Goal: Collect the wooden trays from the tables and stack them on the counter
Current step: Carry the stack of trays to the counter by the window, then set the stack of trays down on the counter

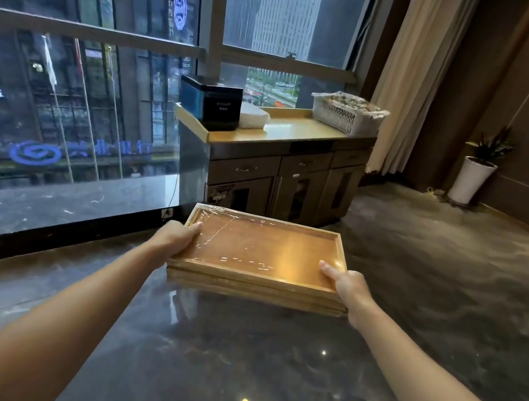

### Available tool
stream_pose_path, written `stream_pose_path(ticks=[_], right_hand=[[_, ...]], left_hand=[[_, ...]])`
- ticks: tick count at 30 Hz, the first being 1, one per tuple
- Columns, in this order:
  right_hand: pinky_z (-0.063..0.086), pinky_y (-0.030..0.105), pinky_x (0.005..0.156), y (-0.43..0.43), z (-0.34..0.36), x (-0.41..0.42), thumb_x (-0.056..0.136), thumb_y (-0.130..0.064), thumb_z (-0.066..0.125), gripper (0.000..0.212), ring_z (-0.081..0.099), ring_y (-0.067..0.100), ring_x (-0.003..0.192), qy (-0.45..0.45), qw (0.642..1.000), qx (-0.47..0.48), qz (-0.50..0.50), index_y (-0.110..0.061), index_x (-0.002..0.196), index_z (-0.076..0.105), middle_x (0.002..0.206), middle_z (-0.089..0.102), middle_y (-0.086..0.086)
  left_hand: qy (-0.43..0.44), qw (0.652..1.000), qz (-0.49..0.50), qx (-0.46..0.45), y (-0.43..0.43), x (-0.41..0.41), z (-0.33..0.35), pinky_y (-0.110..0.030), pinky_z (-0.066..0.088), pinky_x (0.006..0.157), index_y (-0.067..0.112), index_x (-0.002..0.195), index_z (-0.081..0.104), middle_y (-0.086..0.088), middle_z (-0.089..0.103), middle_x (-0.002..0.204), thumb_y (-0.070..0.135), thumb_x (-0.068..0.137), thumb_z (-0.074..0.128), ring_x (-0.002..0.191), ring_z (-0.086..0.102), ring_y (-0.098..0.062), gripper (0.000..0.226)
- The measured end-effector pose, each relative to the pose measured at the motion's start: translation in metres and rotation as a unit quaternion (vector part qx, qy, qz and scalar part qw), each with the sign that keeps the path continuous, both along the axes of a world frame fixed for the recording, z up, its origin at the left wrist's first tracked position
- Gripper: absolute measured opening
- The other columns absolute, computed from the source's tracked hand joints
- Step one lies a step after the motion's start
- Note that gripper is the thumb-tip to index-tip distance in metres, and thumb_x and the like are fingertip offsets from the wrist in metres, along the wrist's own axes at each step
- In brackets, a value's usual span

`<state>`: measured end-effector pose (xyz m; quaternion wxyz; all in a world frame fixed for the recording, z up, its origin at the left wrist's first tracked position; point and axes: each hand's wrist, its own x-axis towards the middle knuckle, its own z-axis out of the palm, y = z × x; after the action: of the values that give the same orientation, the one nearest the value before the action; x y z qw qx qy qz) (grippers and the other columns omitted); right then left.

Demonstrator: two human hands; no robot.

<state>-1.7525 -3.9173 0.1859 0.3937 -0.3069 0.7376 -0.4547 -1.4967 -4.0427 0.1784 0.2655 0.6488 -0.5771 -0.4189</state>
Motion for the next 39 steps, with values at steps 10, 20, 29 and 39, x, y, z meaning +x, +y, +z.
stream_pose_path(ticks=[10, 20, 29, 39], right_hand=[[0.034, 0.032, 0.082, -0.274, 0.034, -0.122, 0.091, -0.032, 0.054, 0.051, 0.043, 0.021, 0.097, 0.013, 1.000, -0.015, -0.023, 0.001, 0.128, 0.046, 0.106, 0.047, 0.007], [0.034, 0.033, 0.082, -0.520, 0.006, -0.276, 0.090, -0.035, 0.056, 0.052, 0.044, 0.022, 0.098, 0.015, 1.000, -0.011, -0.011, 0.000, 0.127, 0.046, 0.108, 0.047, 0.007], [0.035, 0.032, 0.082, -0.760, 0.026, -0.409, 0.089, -0.035, 0.056, 0.051, 0.046, 0.023, 0.098, 0.019, 0.999, -0.031, 0.035, 0.001, 0.125, 0.050, 0.106, 0.052, 0.008], [0.037, 0.037, 0.087, -1.005, -0.008, -0.495, 0.086, -0.037, 0.061, 0.056, 0.048, 0.025, 0.100, 0.004, 0.999, 0.003, 0.047, 0.001, 0.126, 0.051, 0.108, 0.054, 0.008]], left_hand=[[0.010, 1.000, -0.024, -0.012, -0.286, -0.131, 0.037, -0.039, 0.045, 0.097, -0.005, 0.118, 0.060, -0.020, 0.064, 0.119, 0.041, 0.093, 0.047, 0.111, 0.060, -0.034, 0.053], [0.022, 1.000, -0.015, 0.007, -0.512, -0.276, 0.010, -0.040, 0.044, 0.097, -0.004, 0.120, 0.057, -0.020, 0.063, 0.119, 0.040, 0.094, 0.045, 0.111, 0.060, -0.033, 0.053], [0.033, 0.999, 0.031, -0.021, -0.725, -0.398, 0.029, -0.043, 0.044, 0.101, -0.002, 0.116, 0.059, -0.020, 0.064, 0.117, 0.038, 0.095, 0.042, 0.106, 0.060, -0.033, 0.048], [0.037, 0.997, 0.069, 0.017, -0.962, -0.478, -0.006, -0.041, 0.046, 0.101, -0.005, 0.119, 0.058, -0.020, 0.064, 0.119, 0.042, 0.092, 0.047, 0.110, 0.060, -0.035, 0.056]])
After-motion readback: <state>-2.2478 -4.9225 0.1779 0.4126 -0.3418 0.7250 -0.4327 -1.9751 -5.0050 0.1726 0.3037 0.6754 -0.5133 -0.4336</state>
